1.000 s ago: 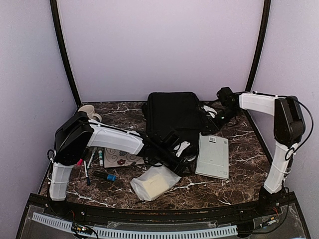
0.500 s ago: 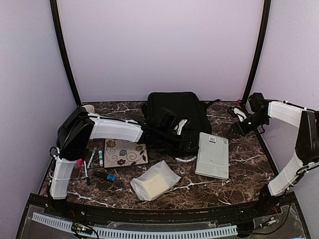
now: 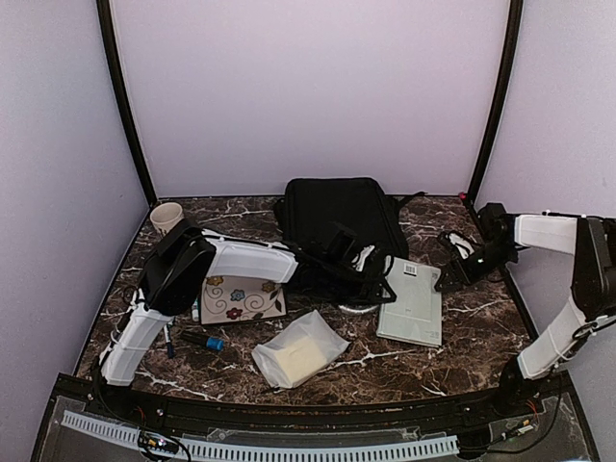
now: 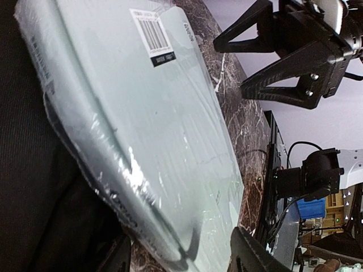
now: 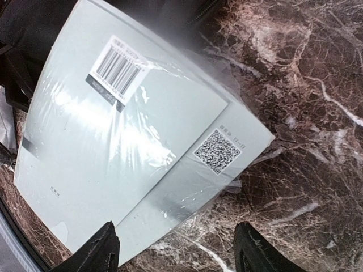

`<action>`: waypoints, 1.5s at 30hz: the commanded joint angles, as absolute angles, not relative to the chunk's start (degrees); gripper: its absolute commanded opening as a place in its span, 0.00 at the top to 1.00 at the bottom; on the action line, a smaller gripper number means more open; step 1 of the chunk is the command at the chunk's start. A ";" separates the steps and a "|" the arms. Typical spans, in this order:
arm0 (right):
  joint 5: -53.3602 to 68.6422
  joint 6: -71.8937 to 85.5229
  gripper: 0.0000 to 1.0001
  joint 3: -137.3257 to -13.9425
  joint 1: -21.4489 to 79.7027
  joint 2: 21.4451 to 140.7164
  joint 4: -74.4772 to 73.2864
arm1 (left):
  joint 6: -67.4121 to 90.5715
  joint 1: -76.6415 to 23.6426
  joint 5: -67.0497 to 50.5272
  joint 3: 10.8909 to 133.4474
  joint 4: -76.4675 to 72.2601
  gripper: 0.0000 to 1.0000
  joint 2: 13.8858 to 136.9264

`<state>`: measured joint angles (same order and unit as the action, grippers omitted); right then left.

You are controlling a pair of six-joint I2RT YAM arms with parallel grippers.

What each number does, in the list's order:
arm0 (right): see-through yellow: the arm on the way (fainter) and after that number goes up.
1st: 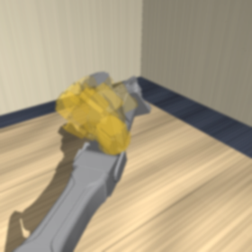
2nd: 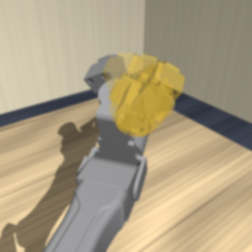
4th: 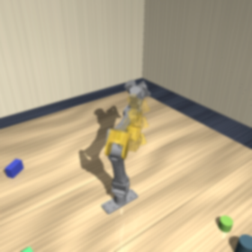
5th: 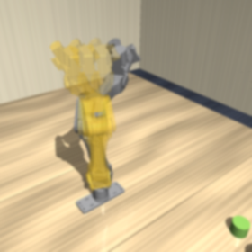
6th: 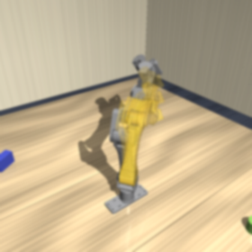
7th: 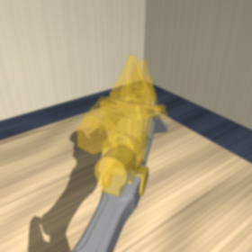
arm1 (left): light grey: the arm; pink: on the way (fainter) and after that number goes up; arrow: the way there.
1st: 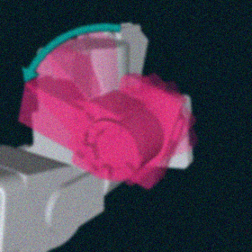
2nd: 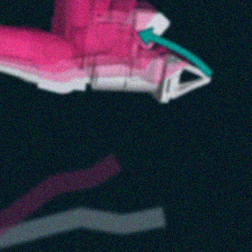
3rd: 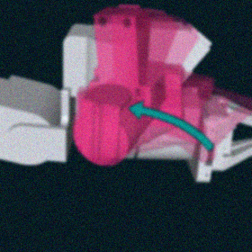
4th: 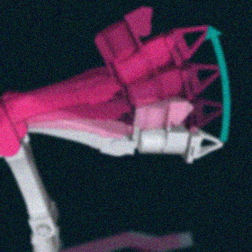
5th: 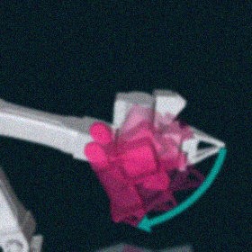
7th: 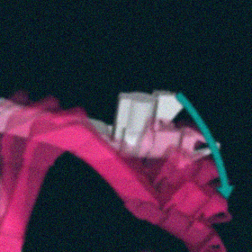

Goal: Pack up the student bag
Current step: Pick up the book at the center of the board, then pass from the left arm to the right

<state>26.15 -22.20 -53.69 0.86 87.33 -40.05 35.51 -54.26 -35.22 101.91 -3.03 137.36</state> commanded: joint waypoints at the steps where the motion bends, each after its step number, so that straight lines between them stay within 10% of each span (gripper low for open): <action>1: 28.70 -22.02 0.31 -53.10 1.17 90.39 -39.08 | 37.36 -54.58 -37.67 106.40 -1.77 0.38 139.98; 7: 29.03 -21.63 0.31 -53.31 3.13 92.99 -38.68 | 39.09 -54.67 -38.54 111.58 -2.77 0.42 144.03; 21: 28.90 -22.06 0.29 -55.25 1.52 85.00 -41.16 | 39.89 -54.67 -44.00 109.40 -7.05 1.00 138.64; 29: 24.75 -15.06 0.00 -62.29 -2.46 69.55 -36.41 | 31.85 -53.96 -40.67 102.53 -7.50 1.00 126.01; 45: 49.87 -11.21 0.00 -65.65 -1.59 73.75 -35.05 | 25.59 -46.40 -26.74 85.80 -11.95 1.00 105.65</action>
<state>42.50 -10.37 -64.88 -2.59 71.42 -35.07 27.90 -47.90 -28.69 87.33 -4.71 113.01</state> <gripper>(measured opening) 0.999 0.220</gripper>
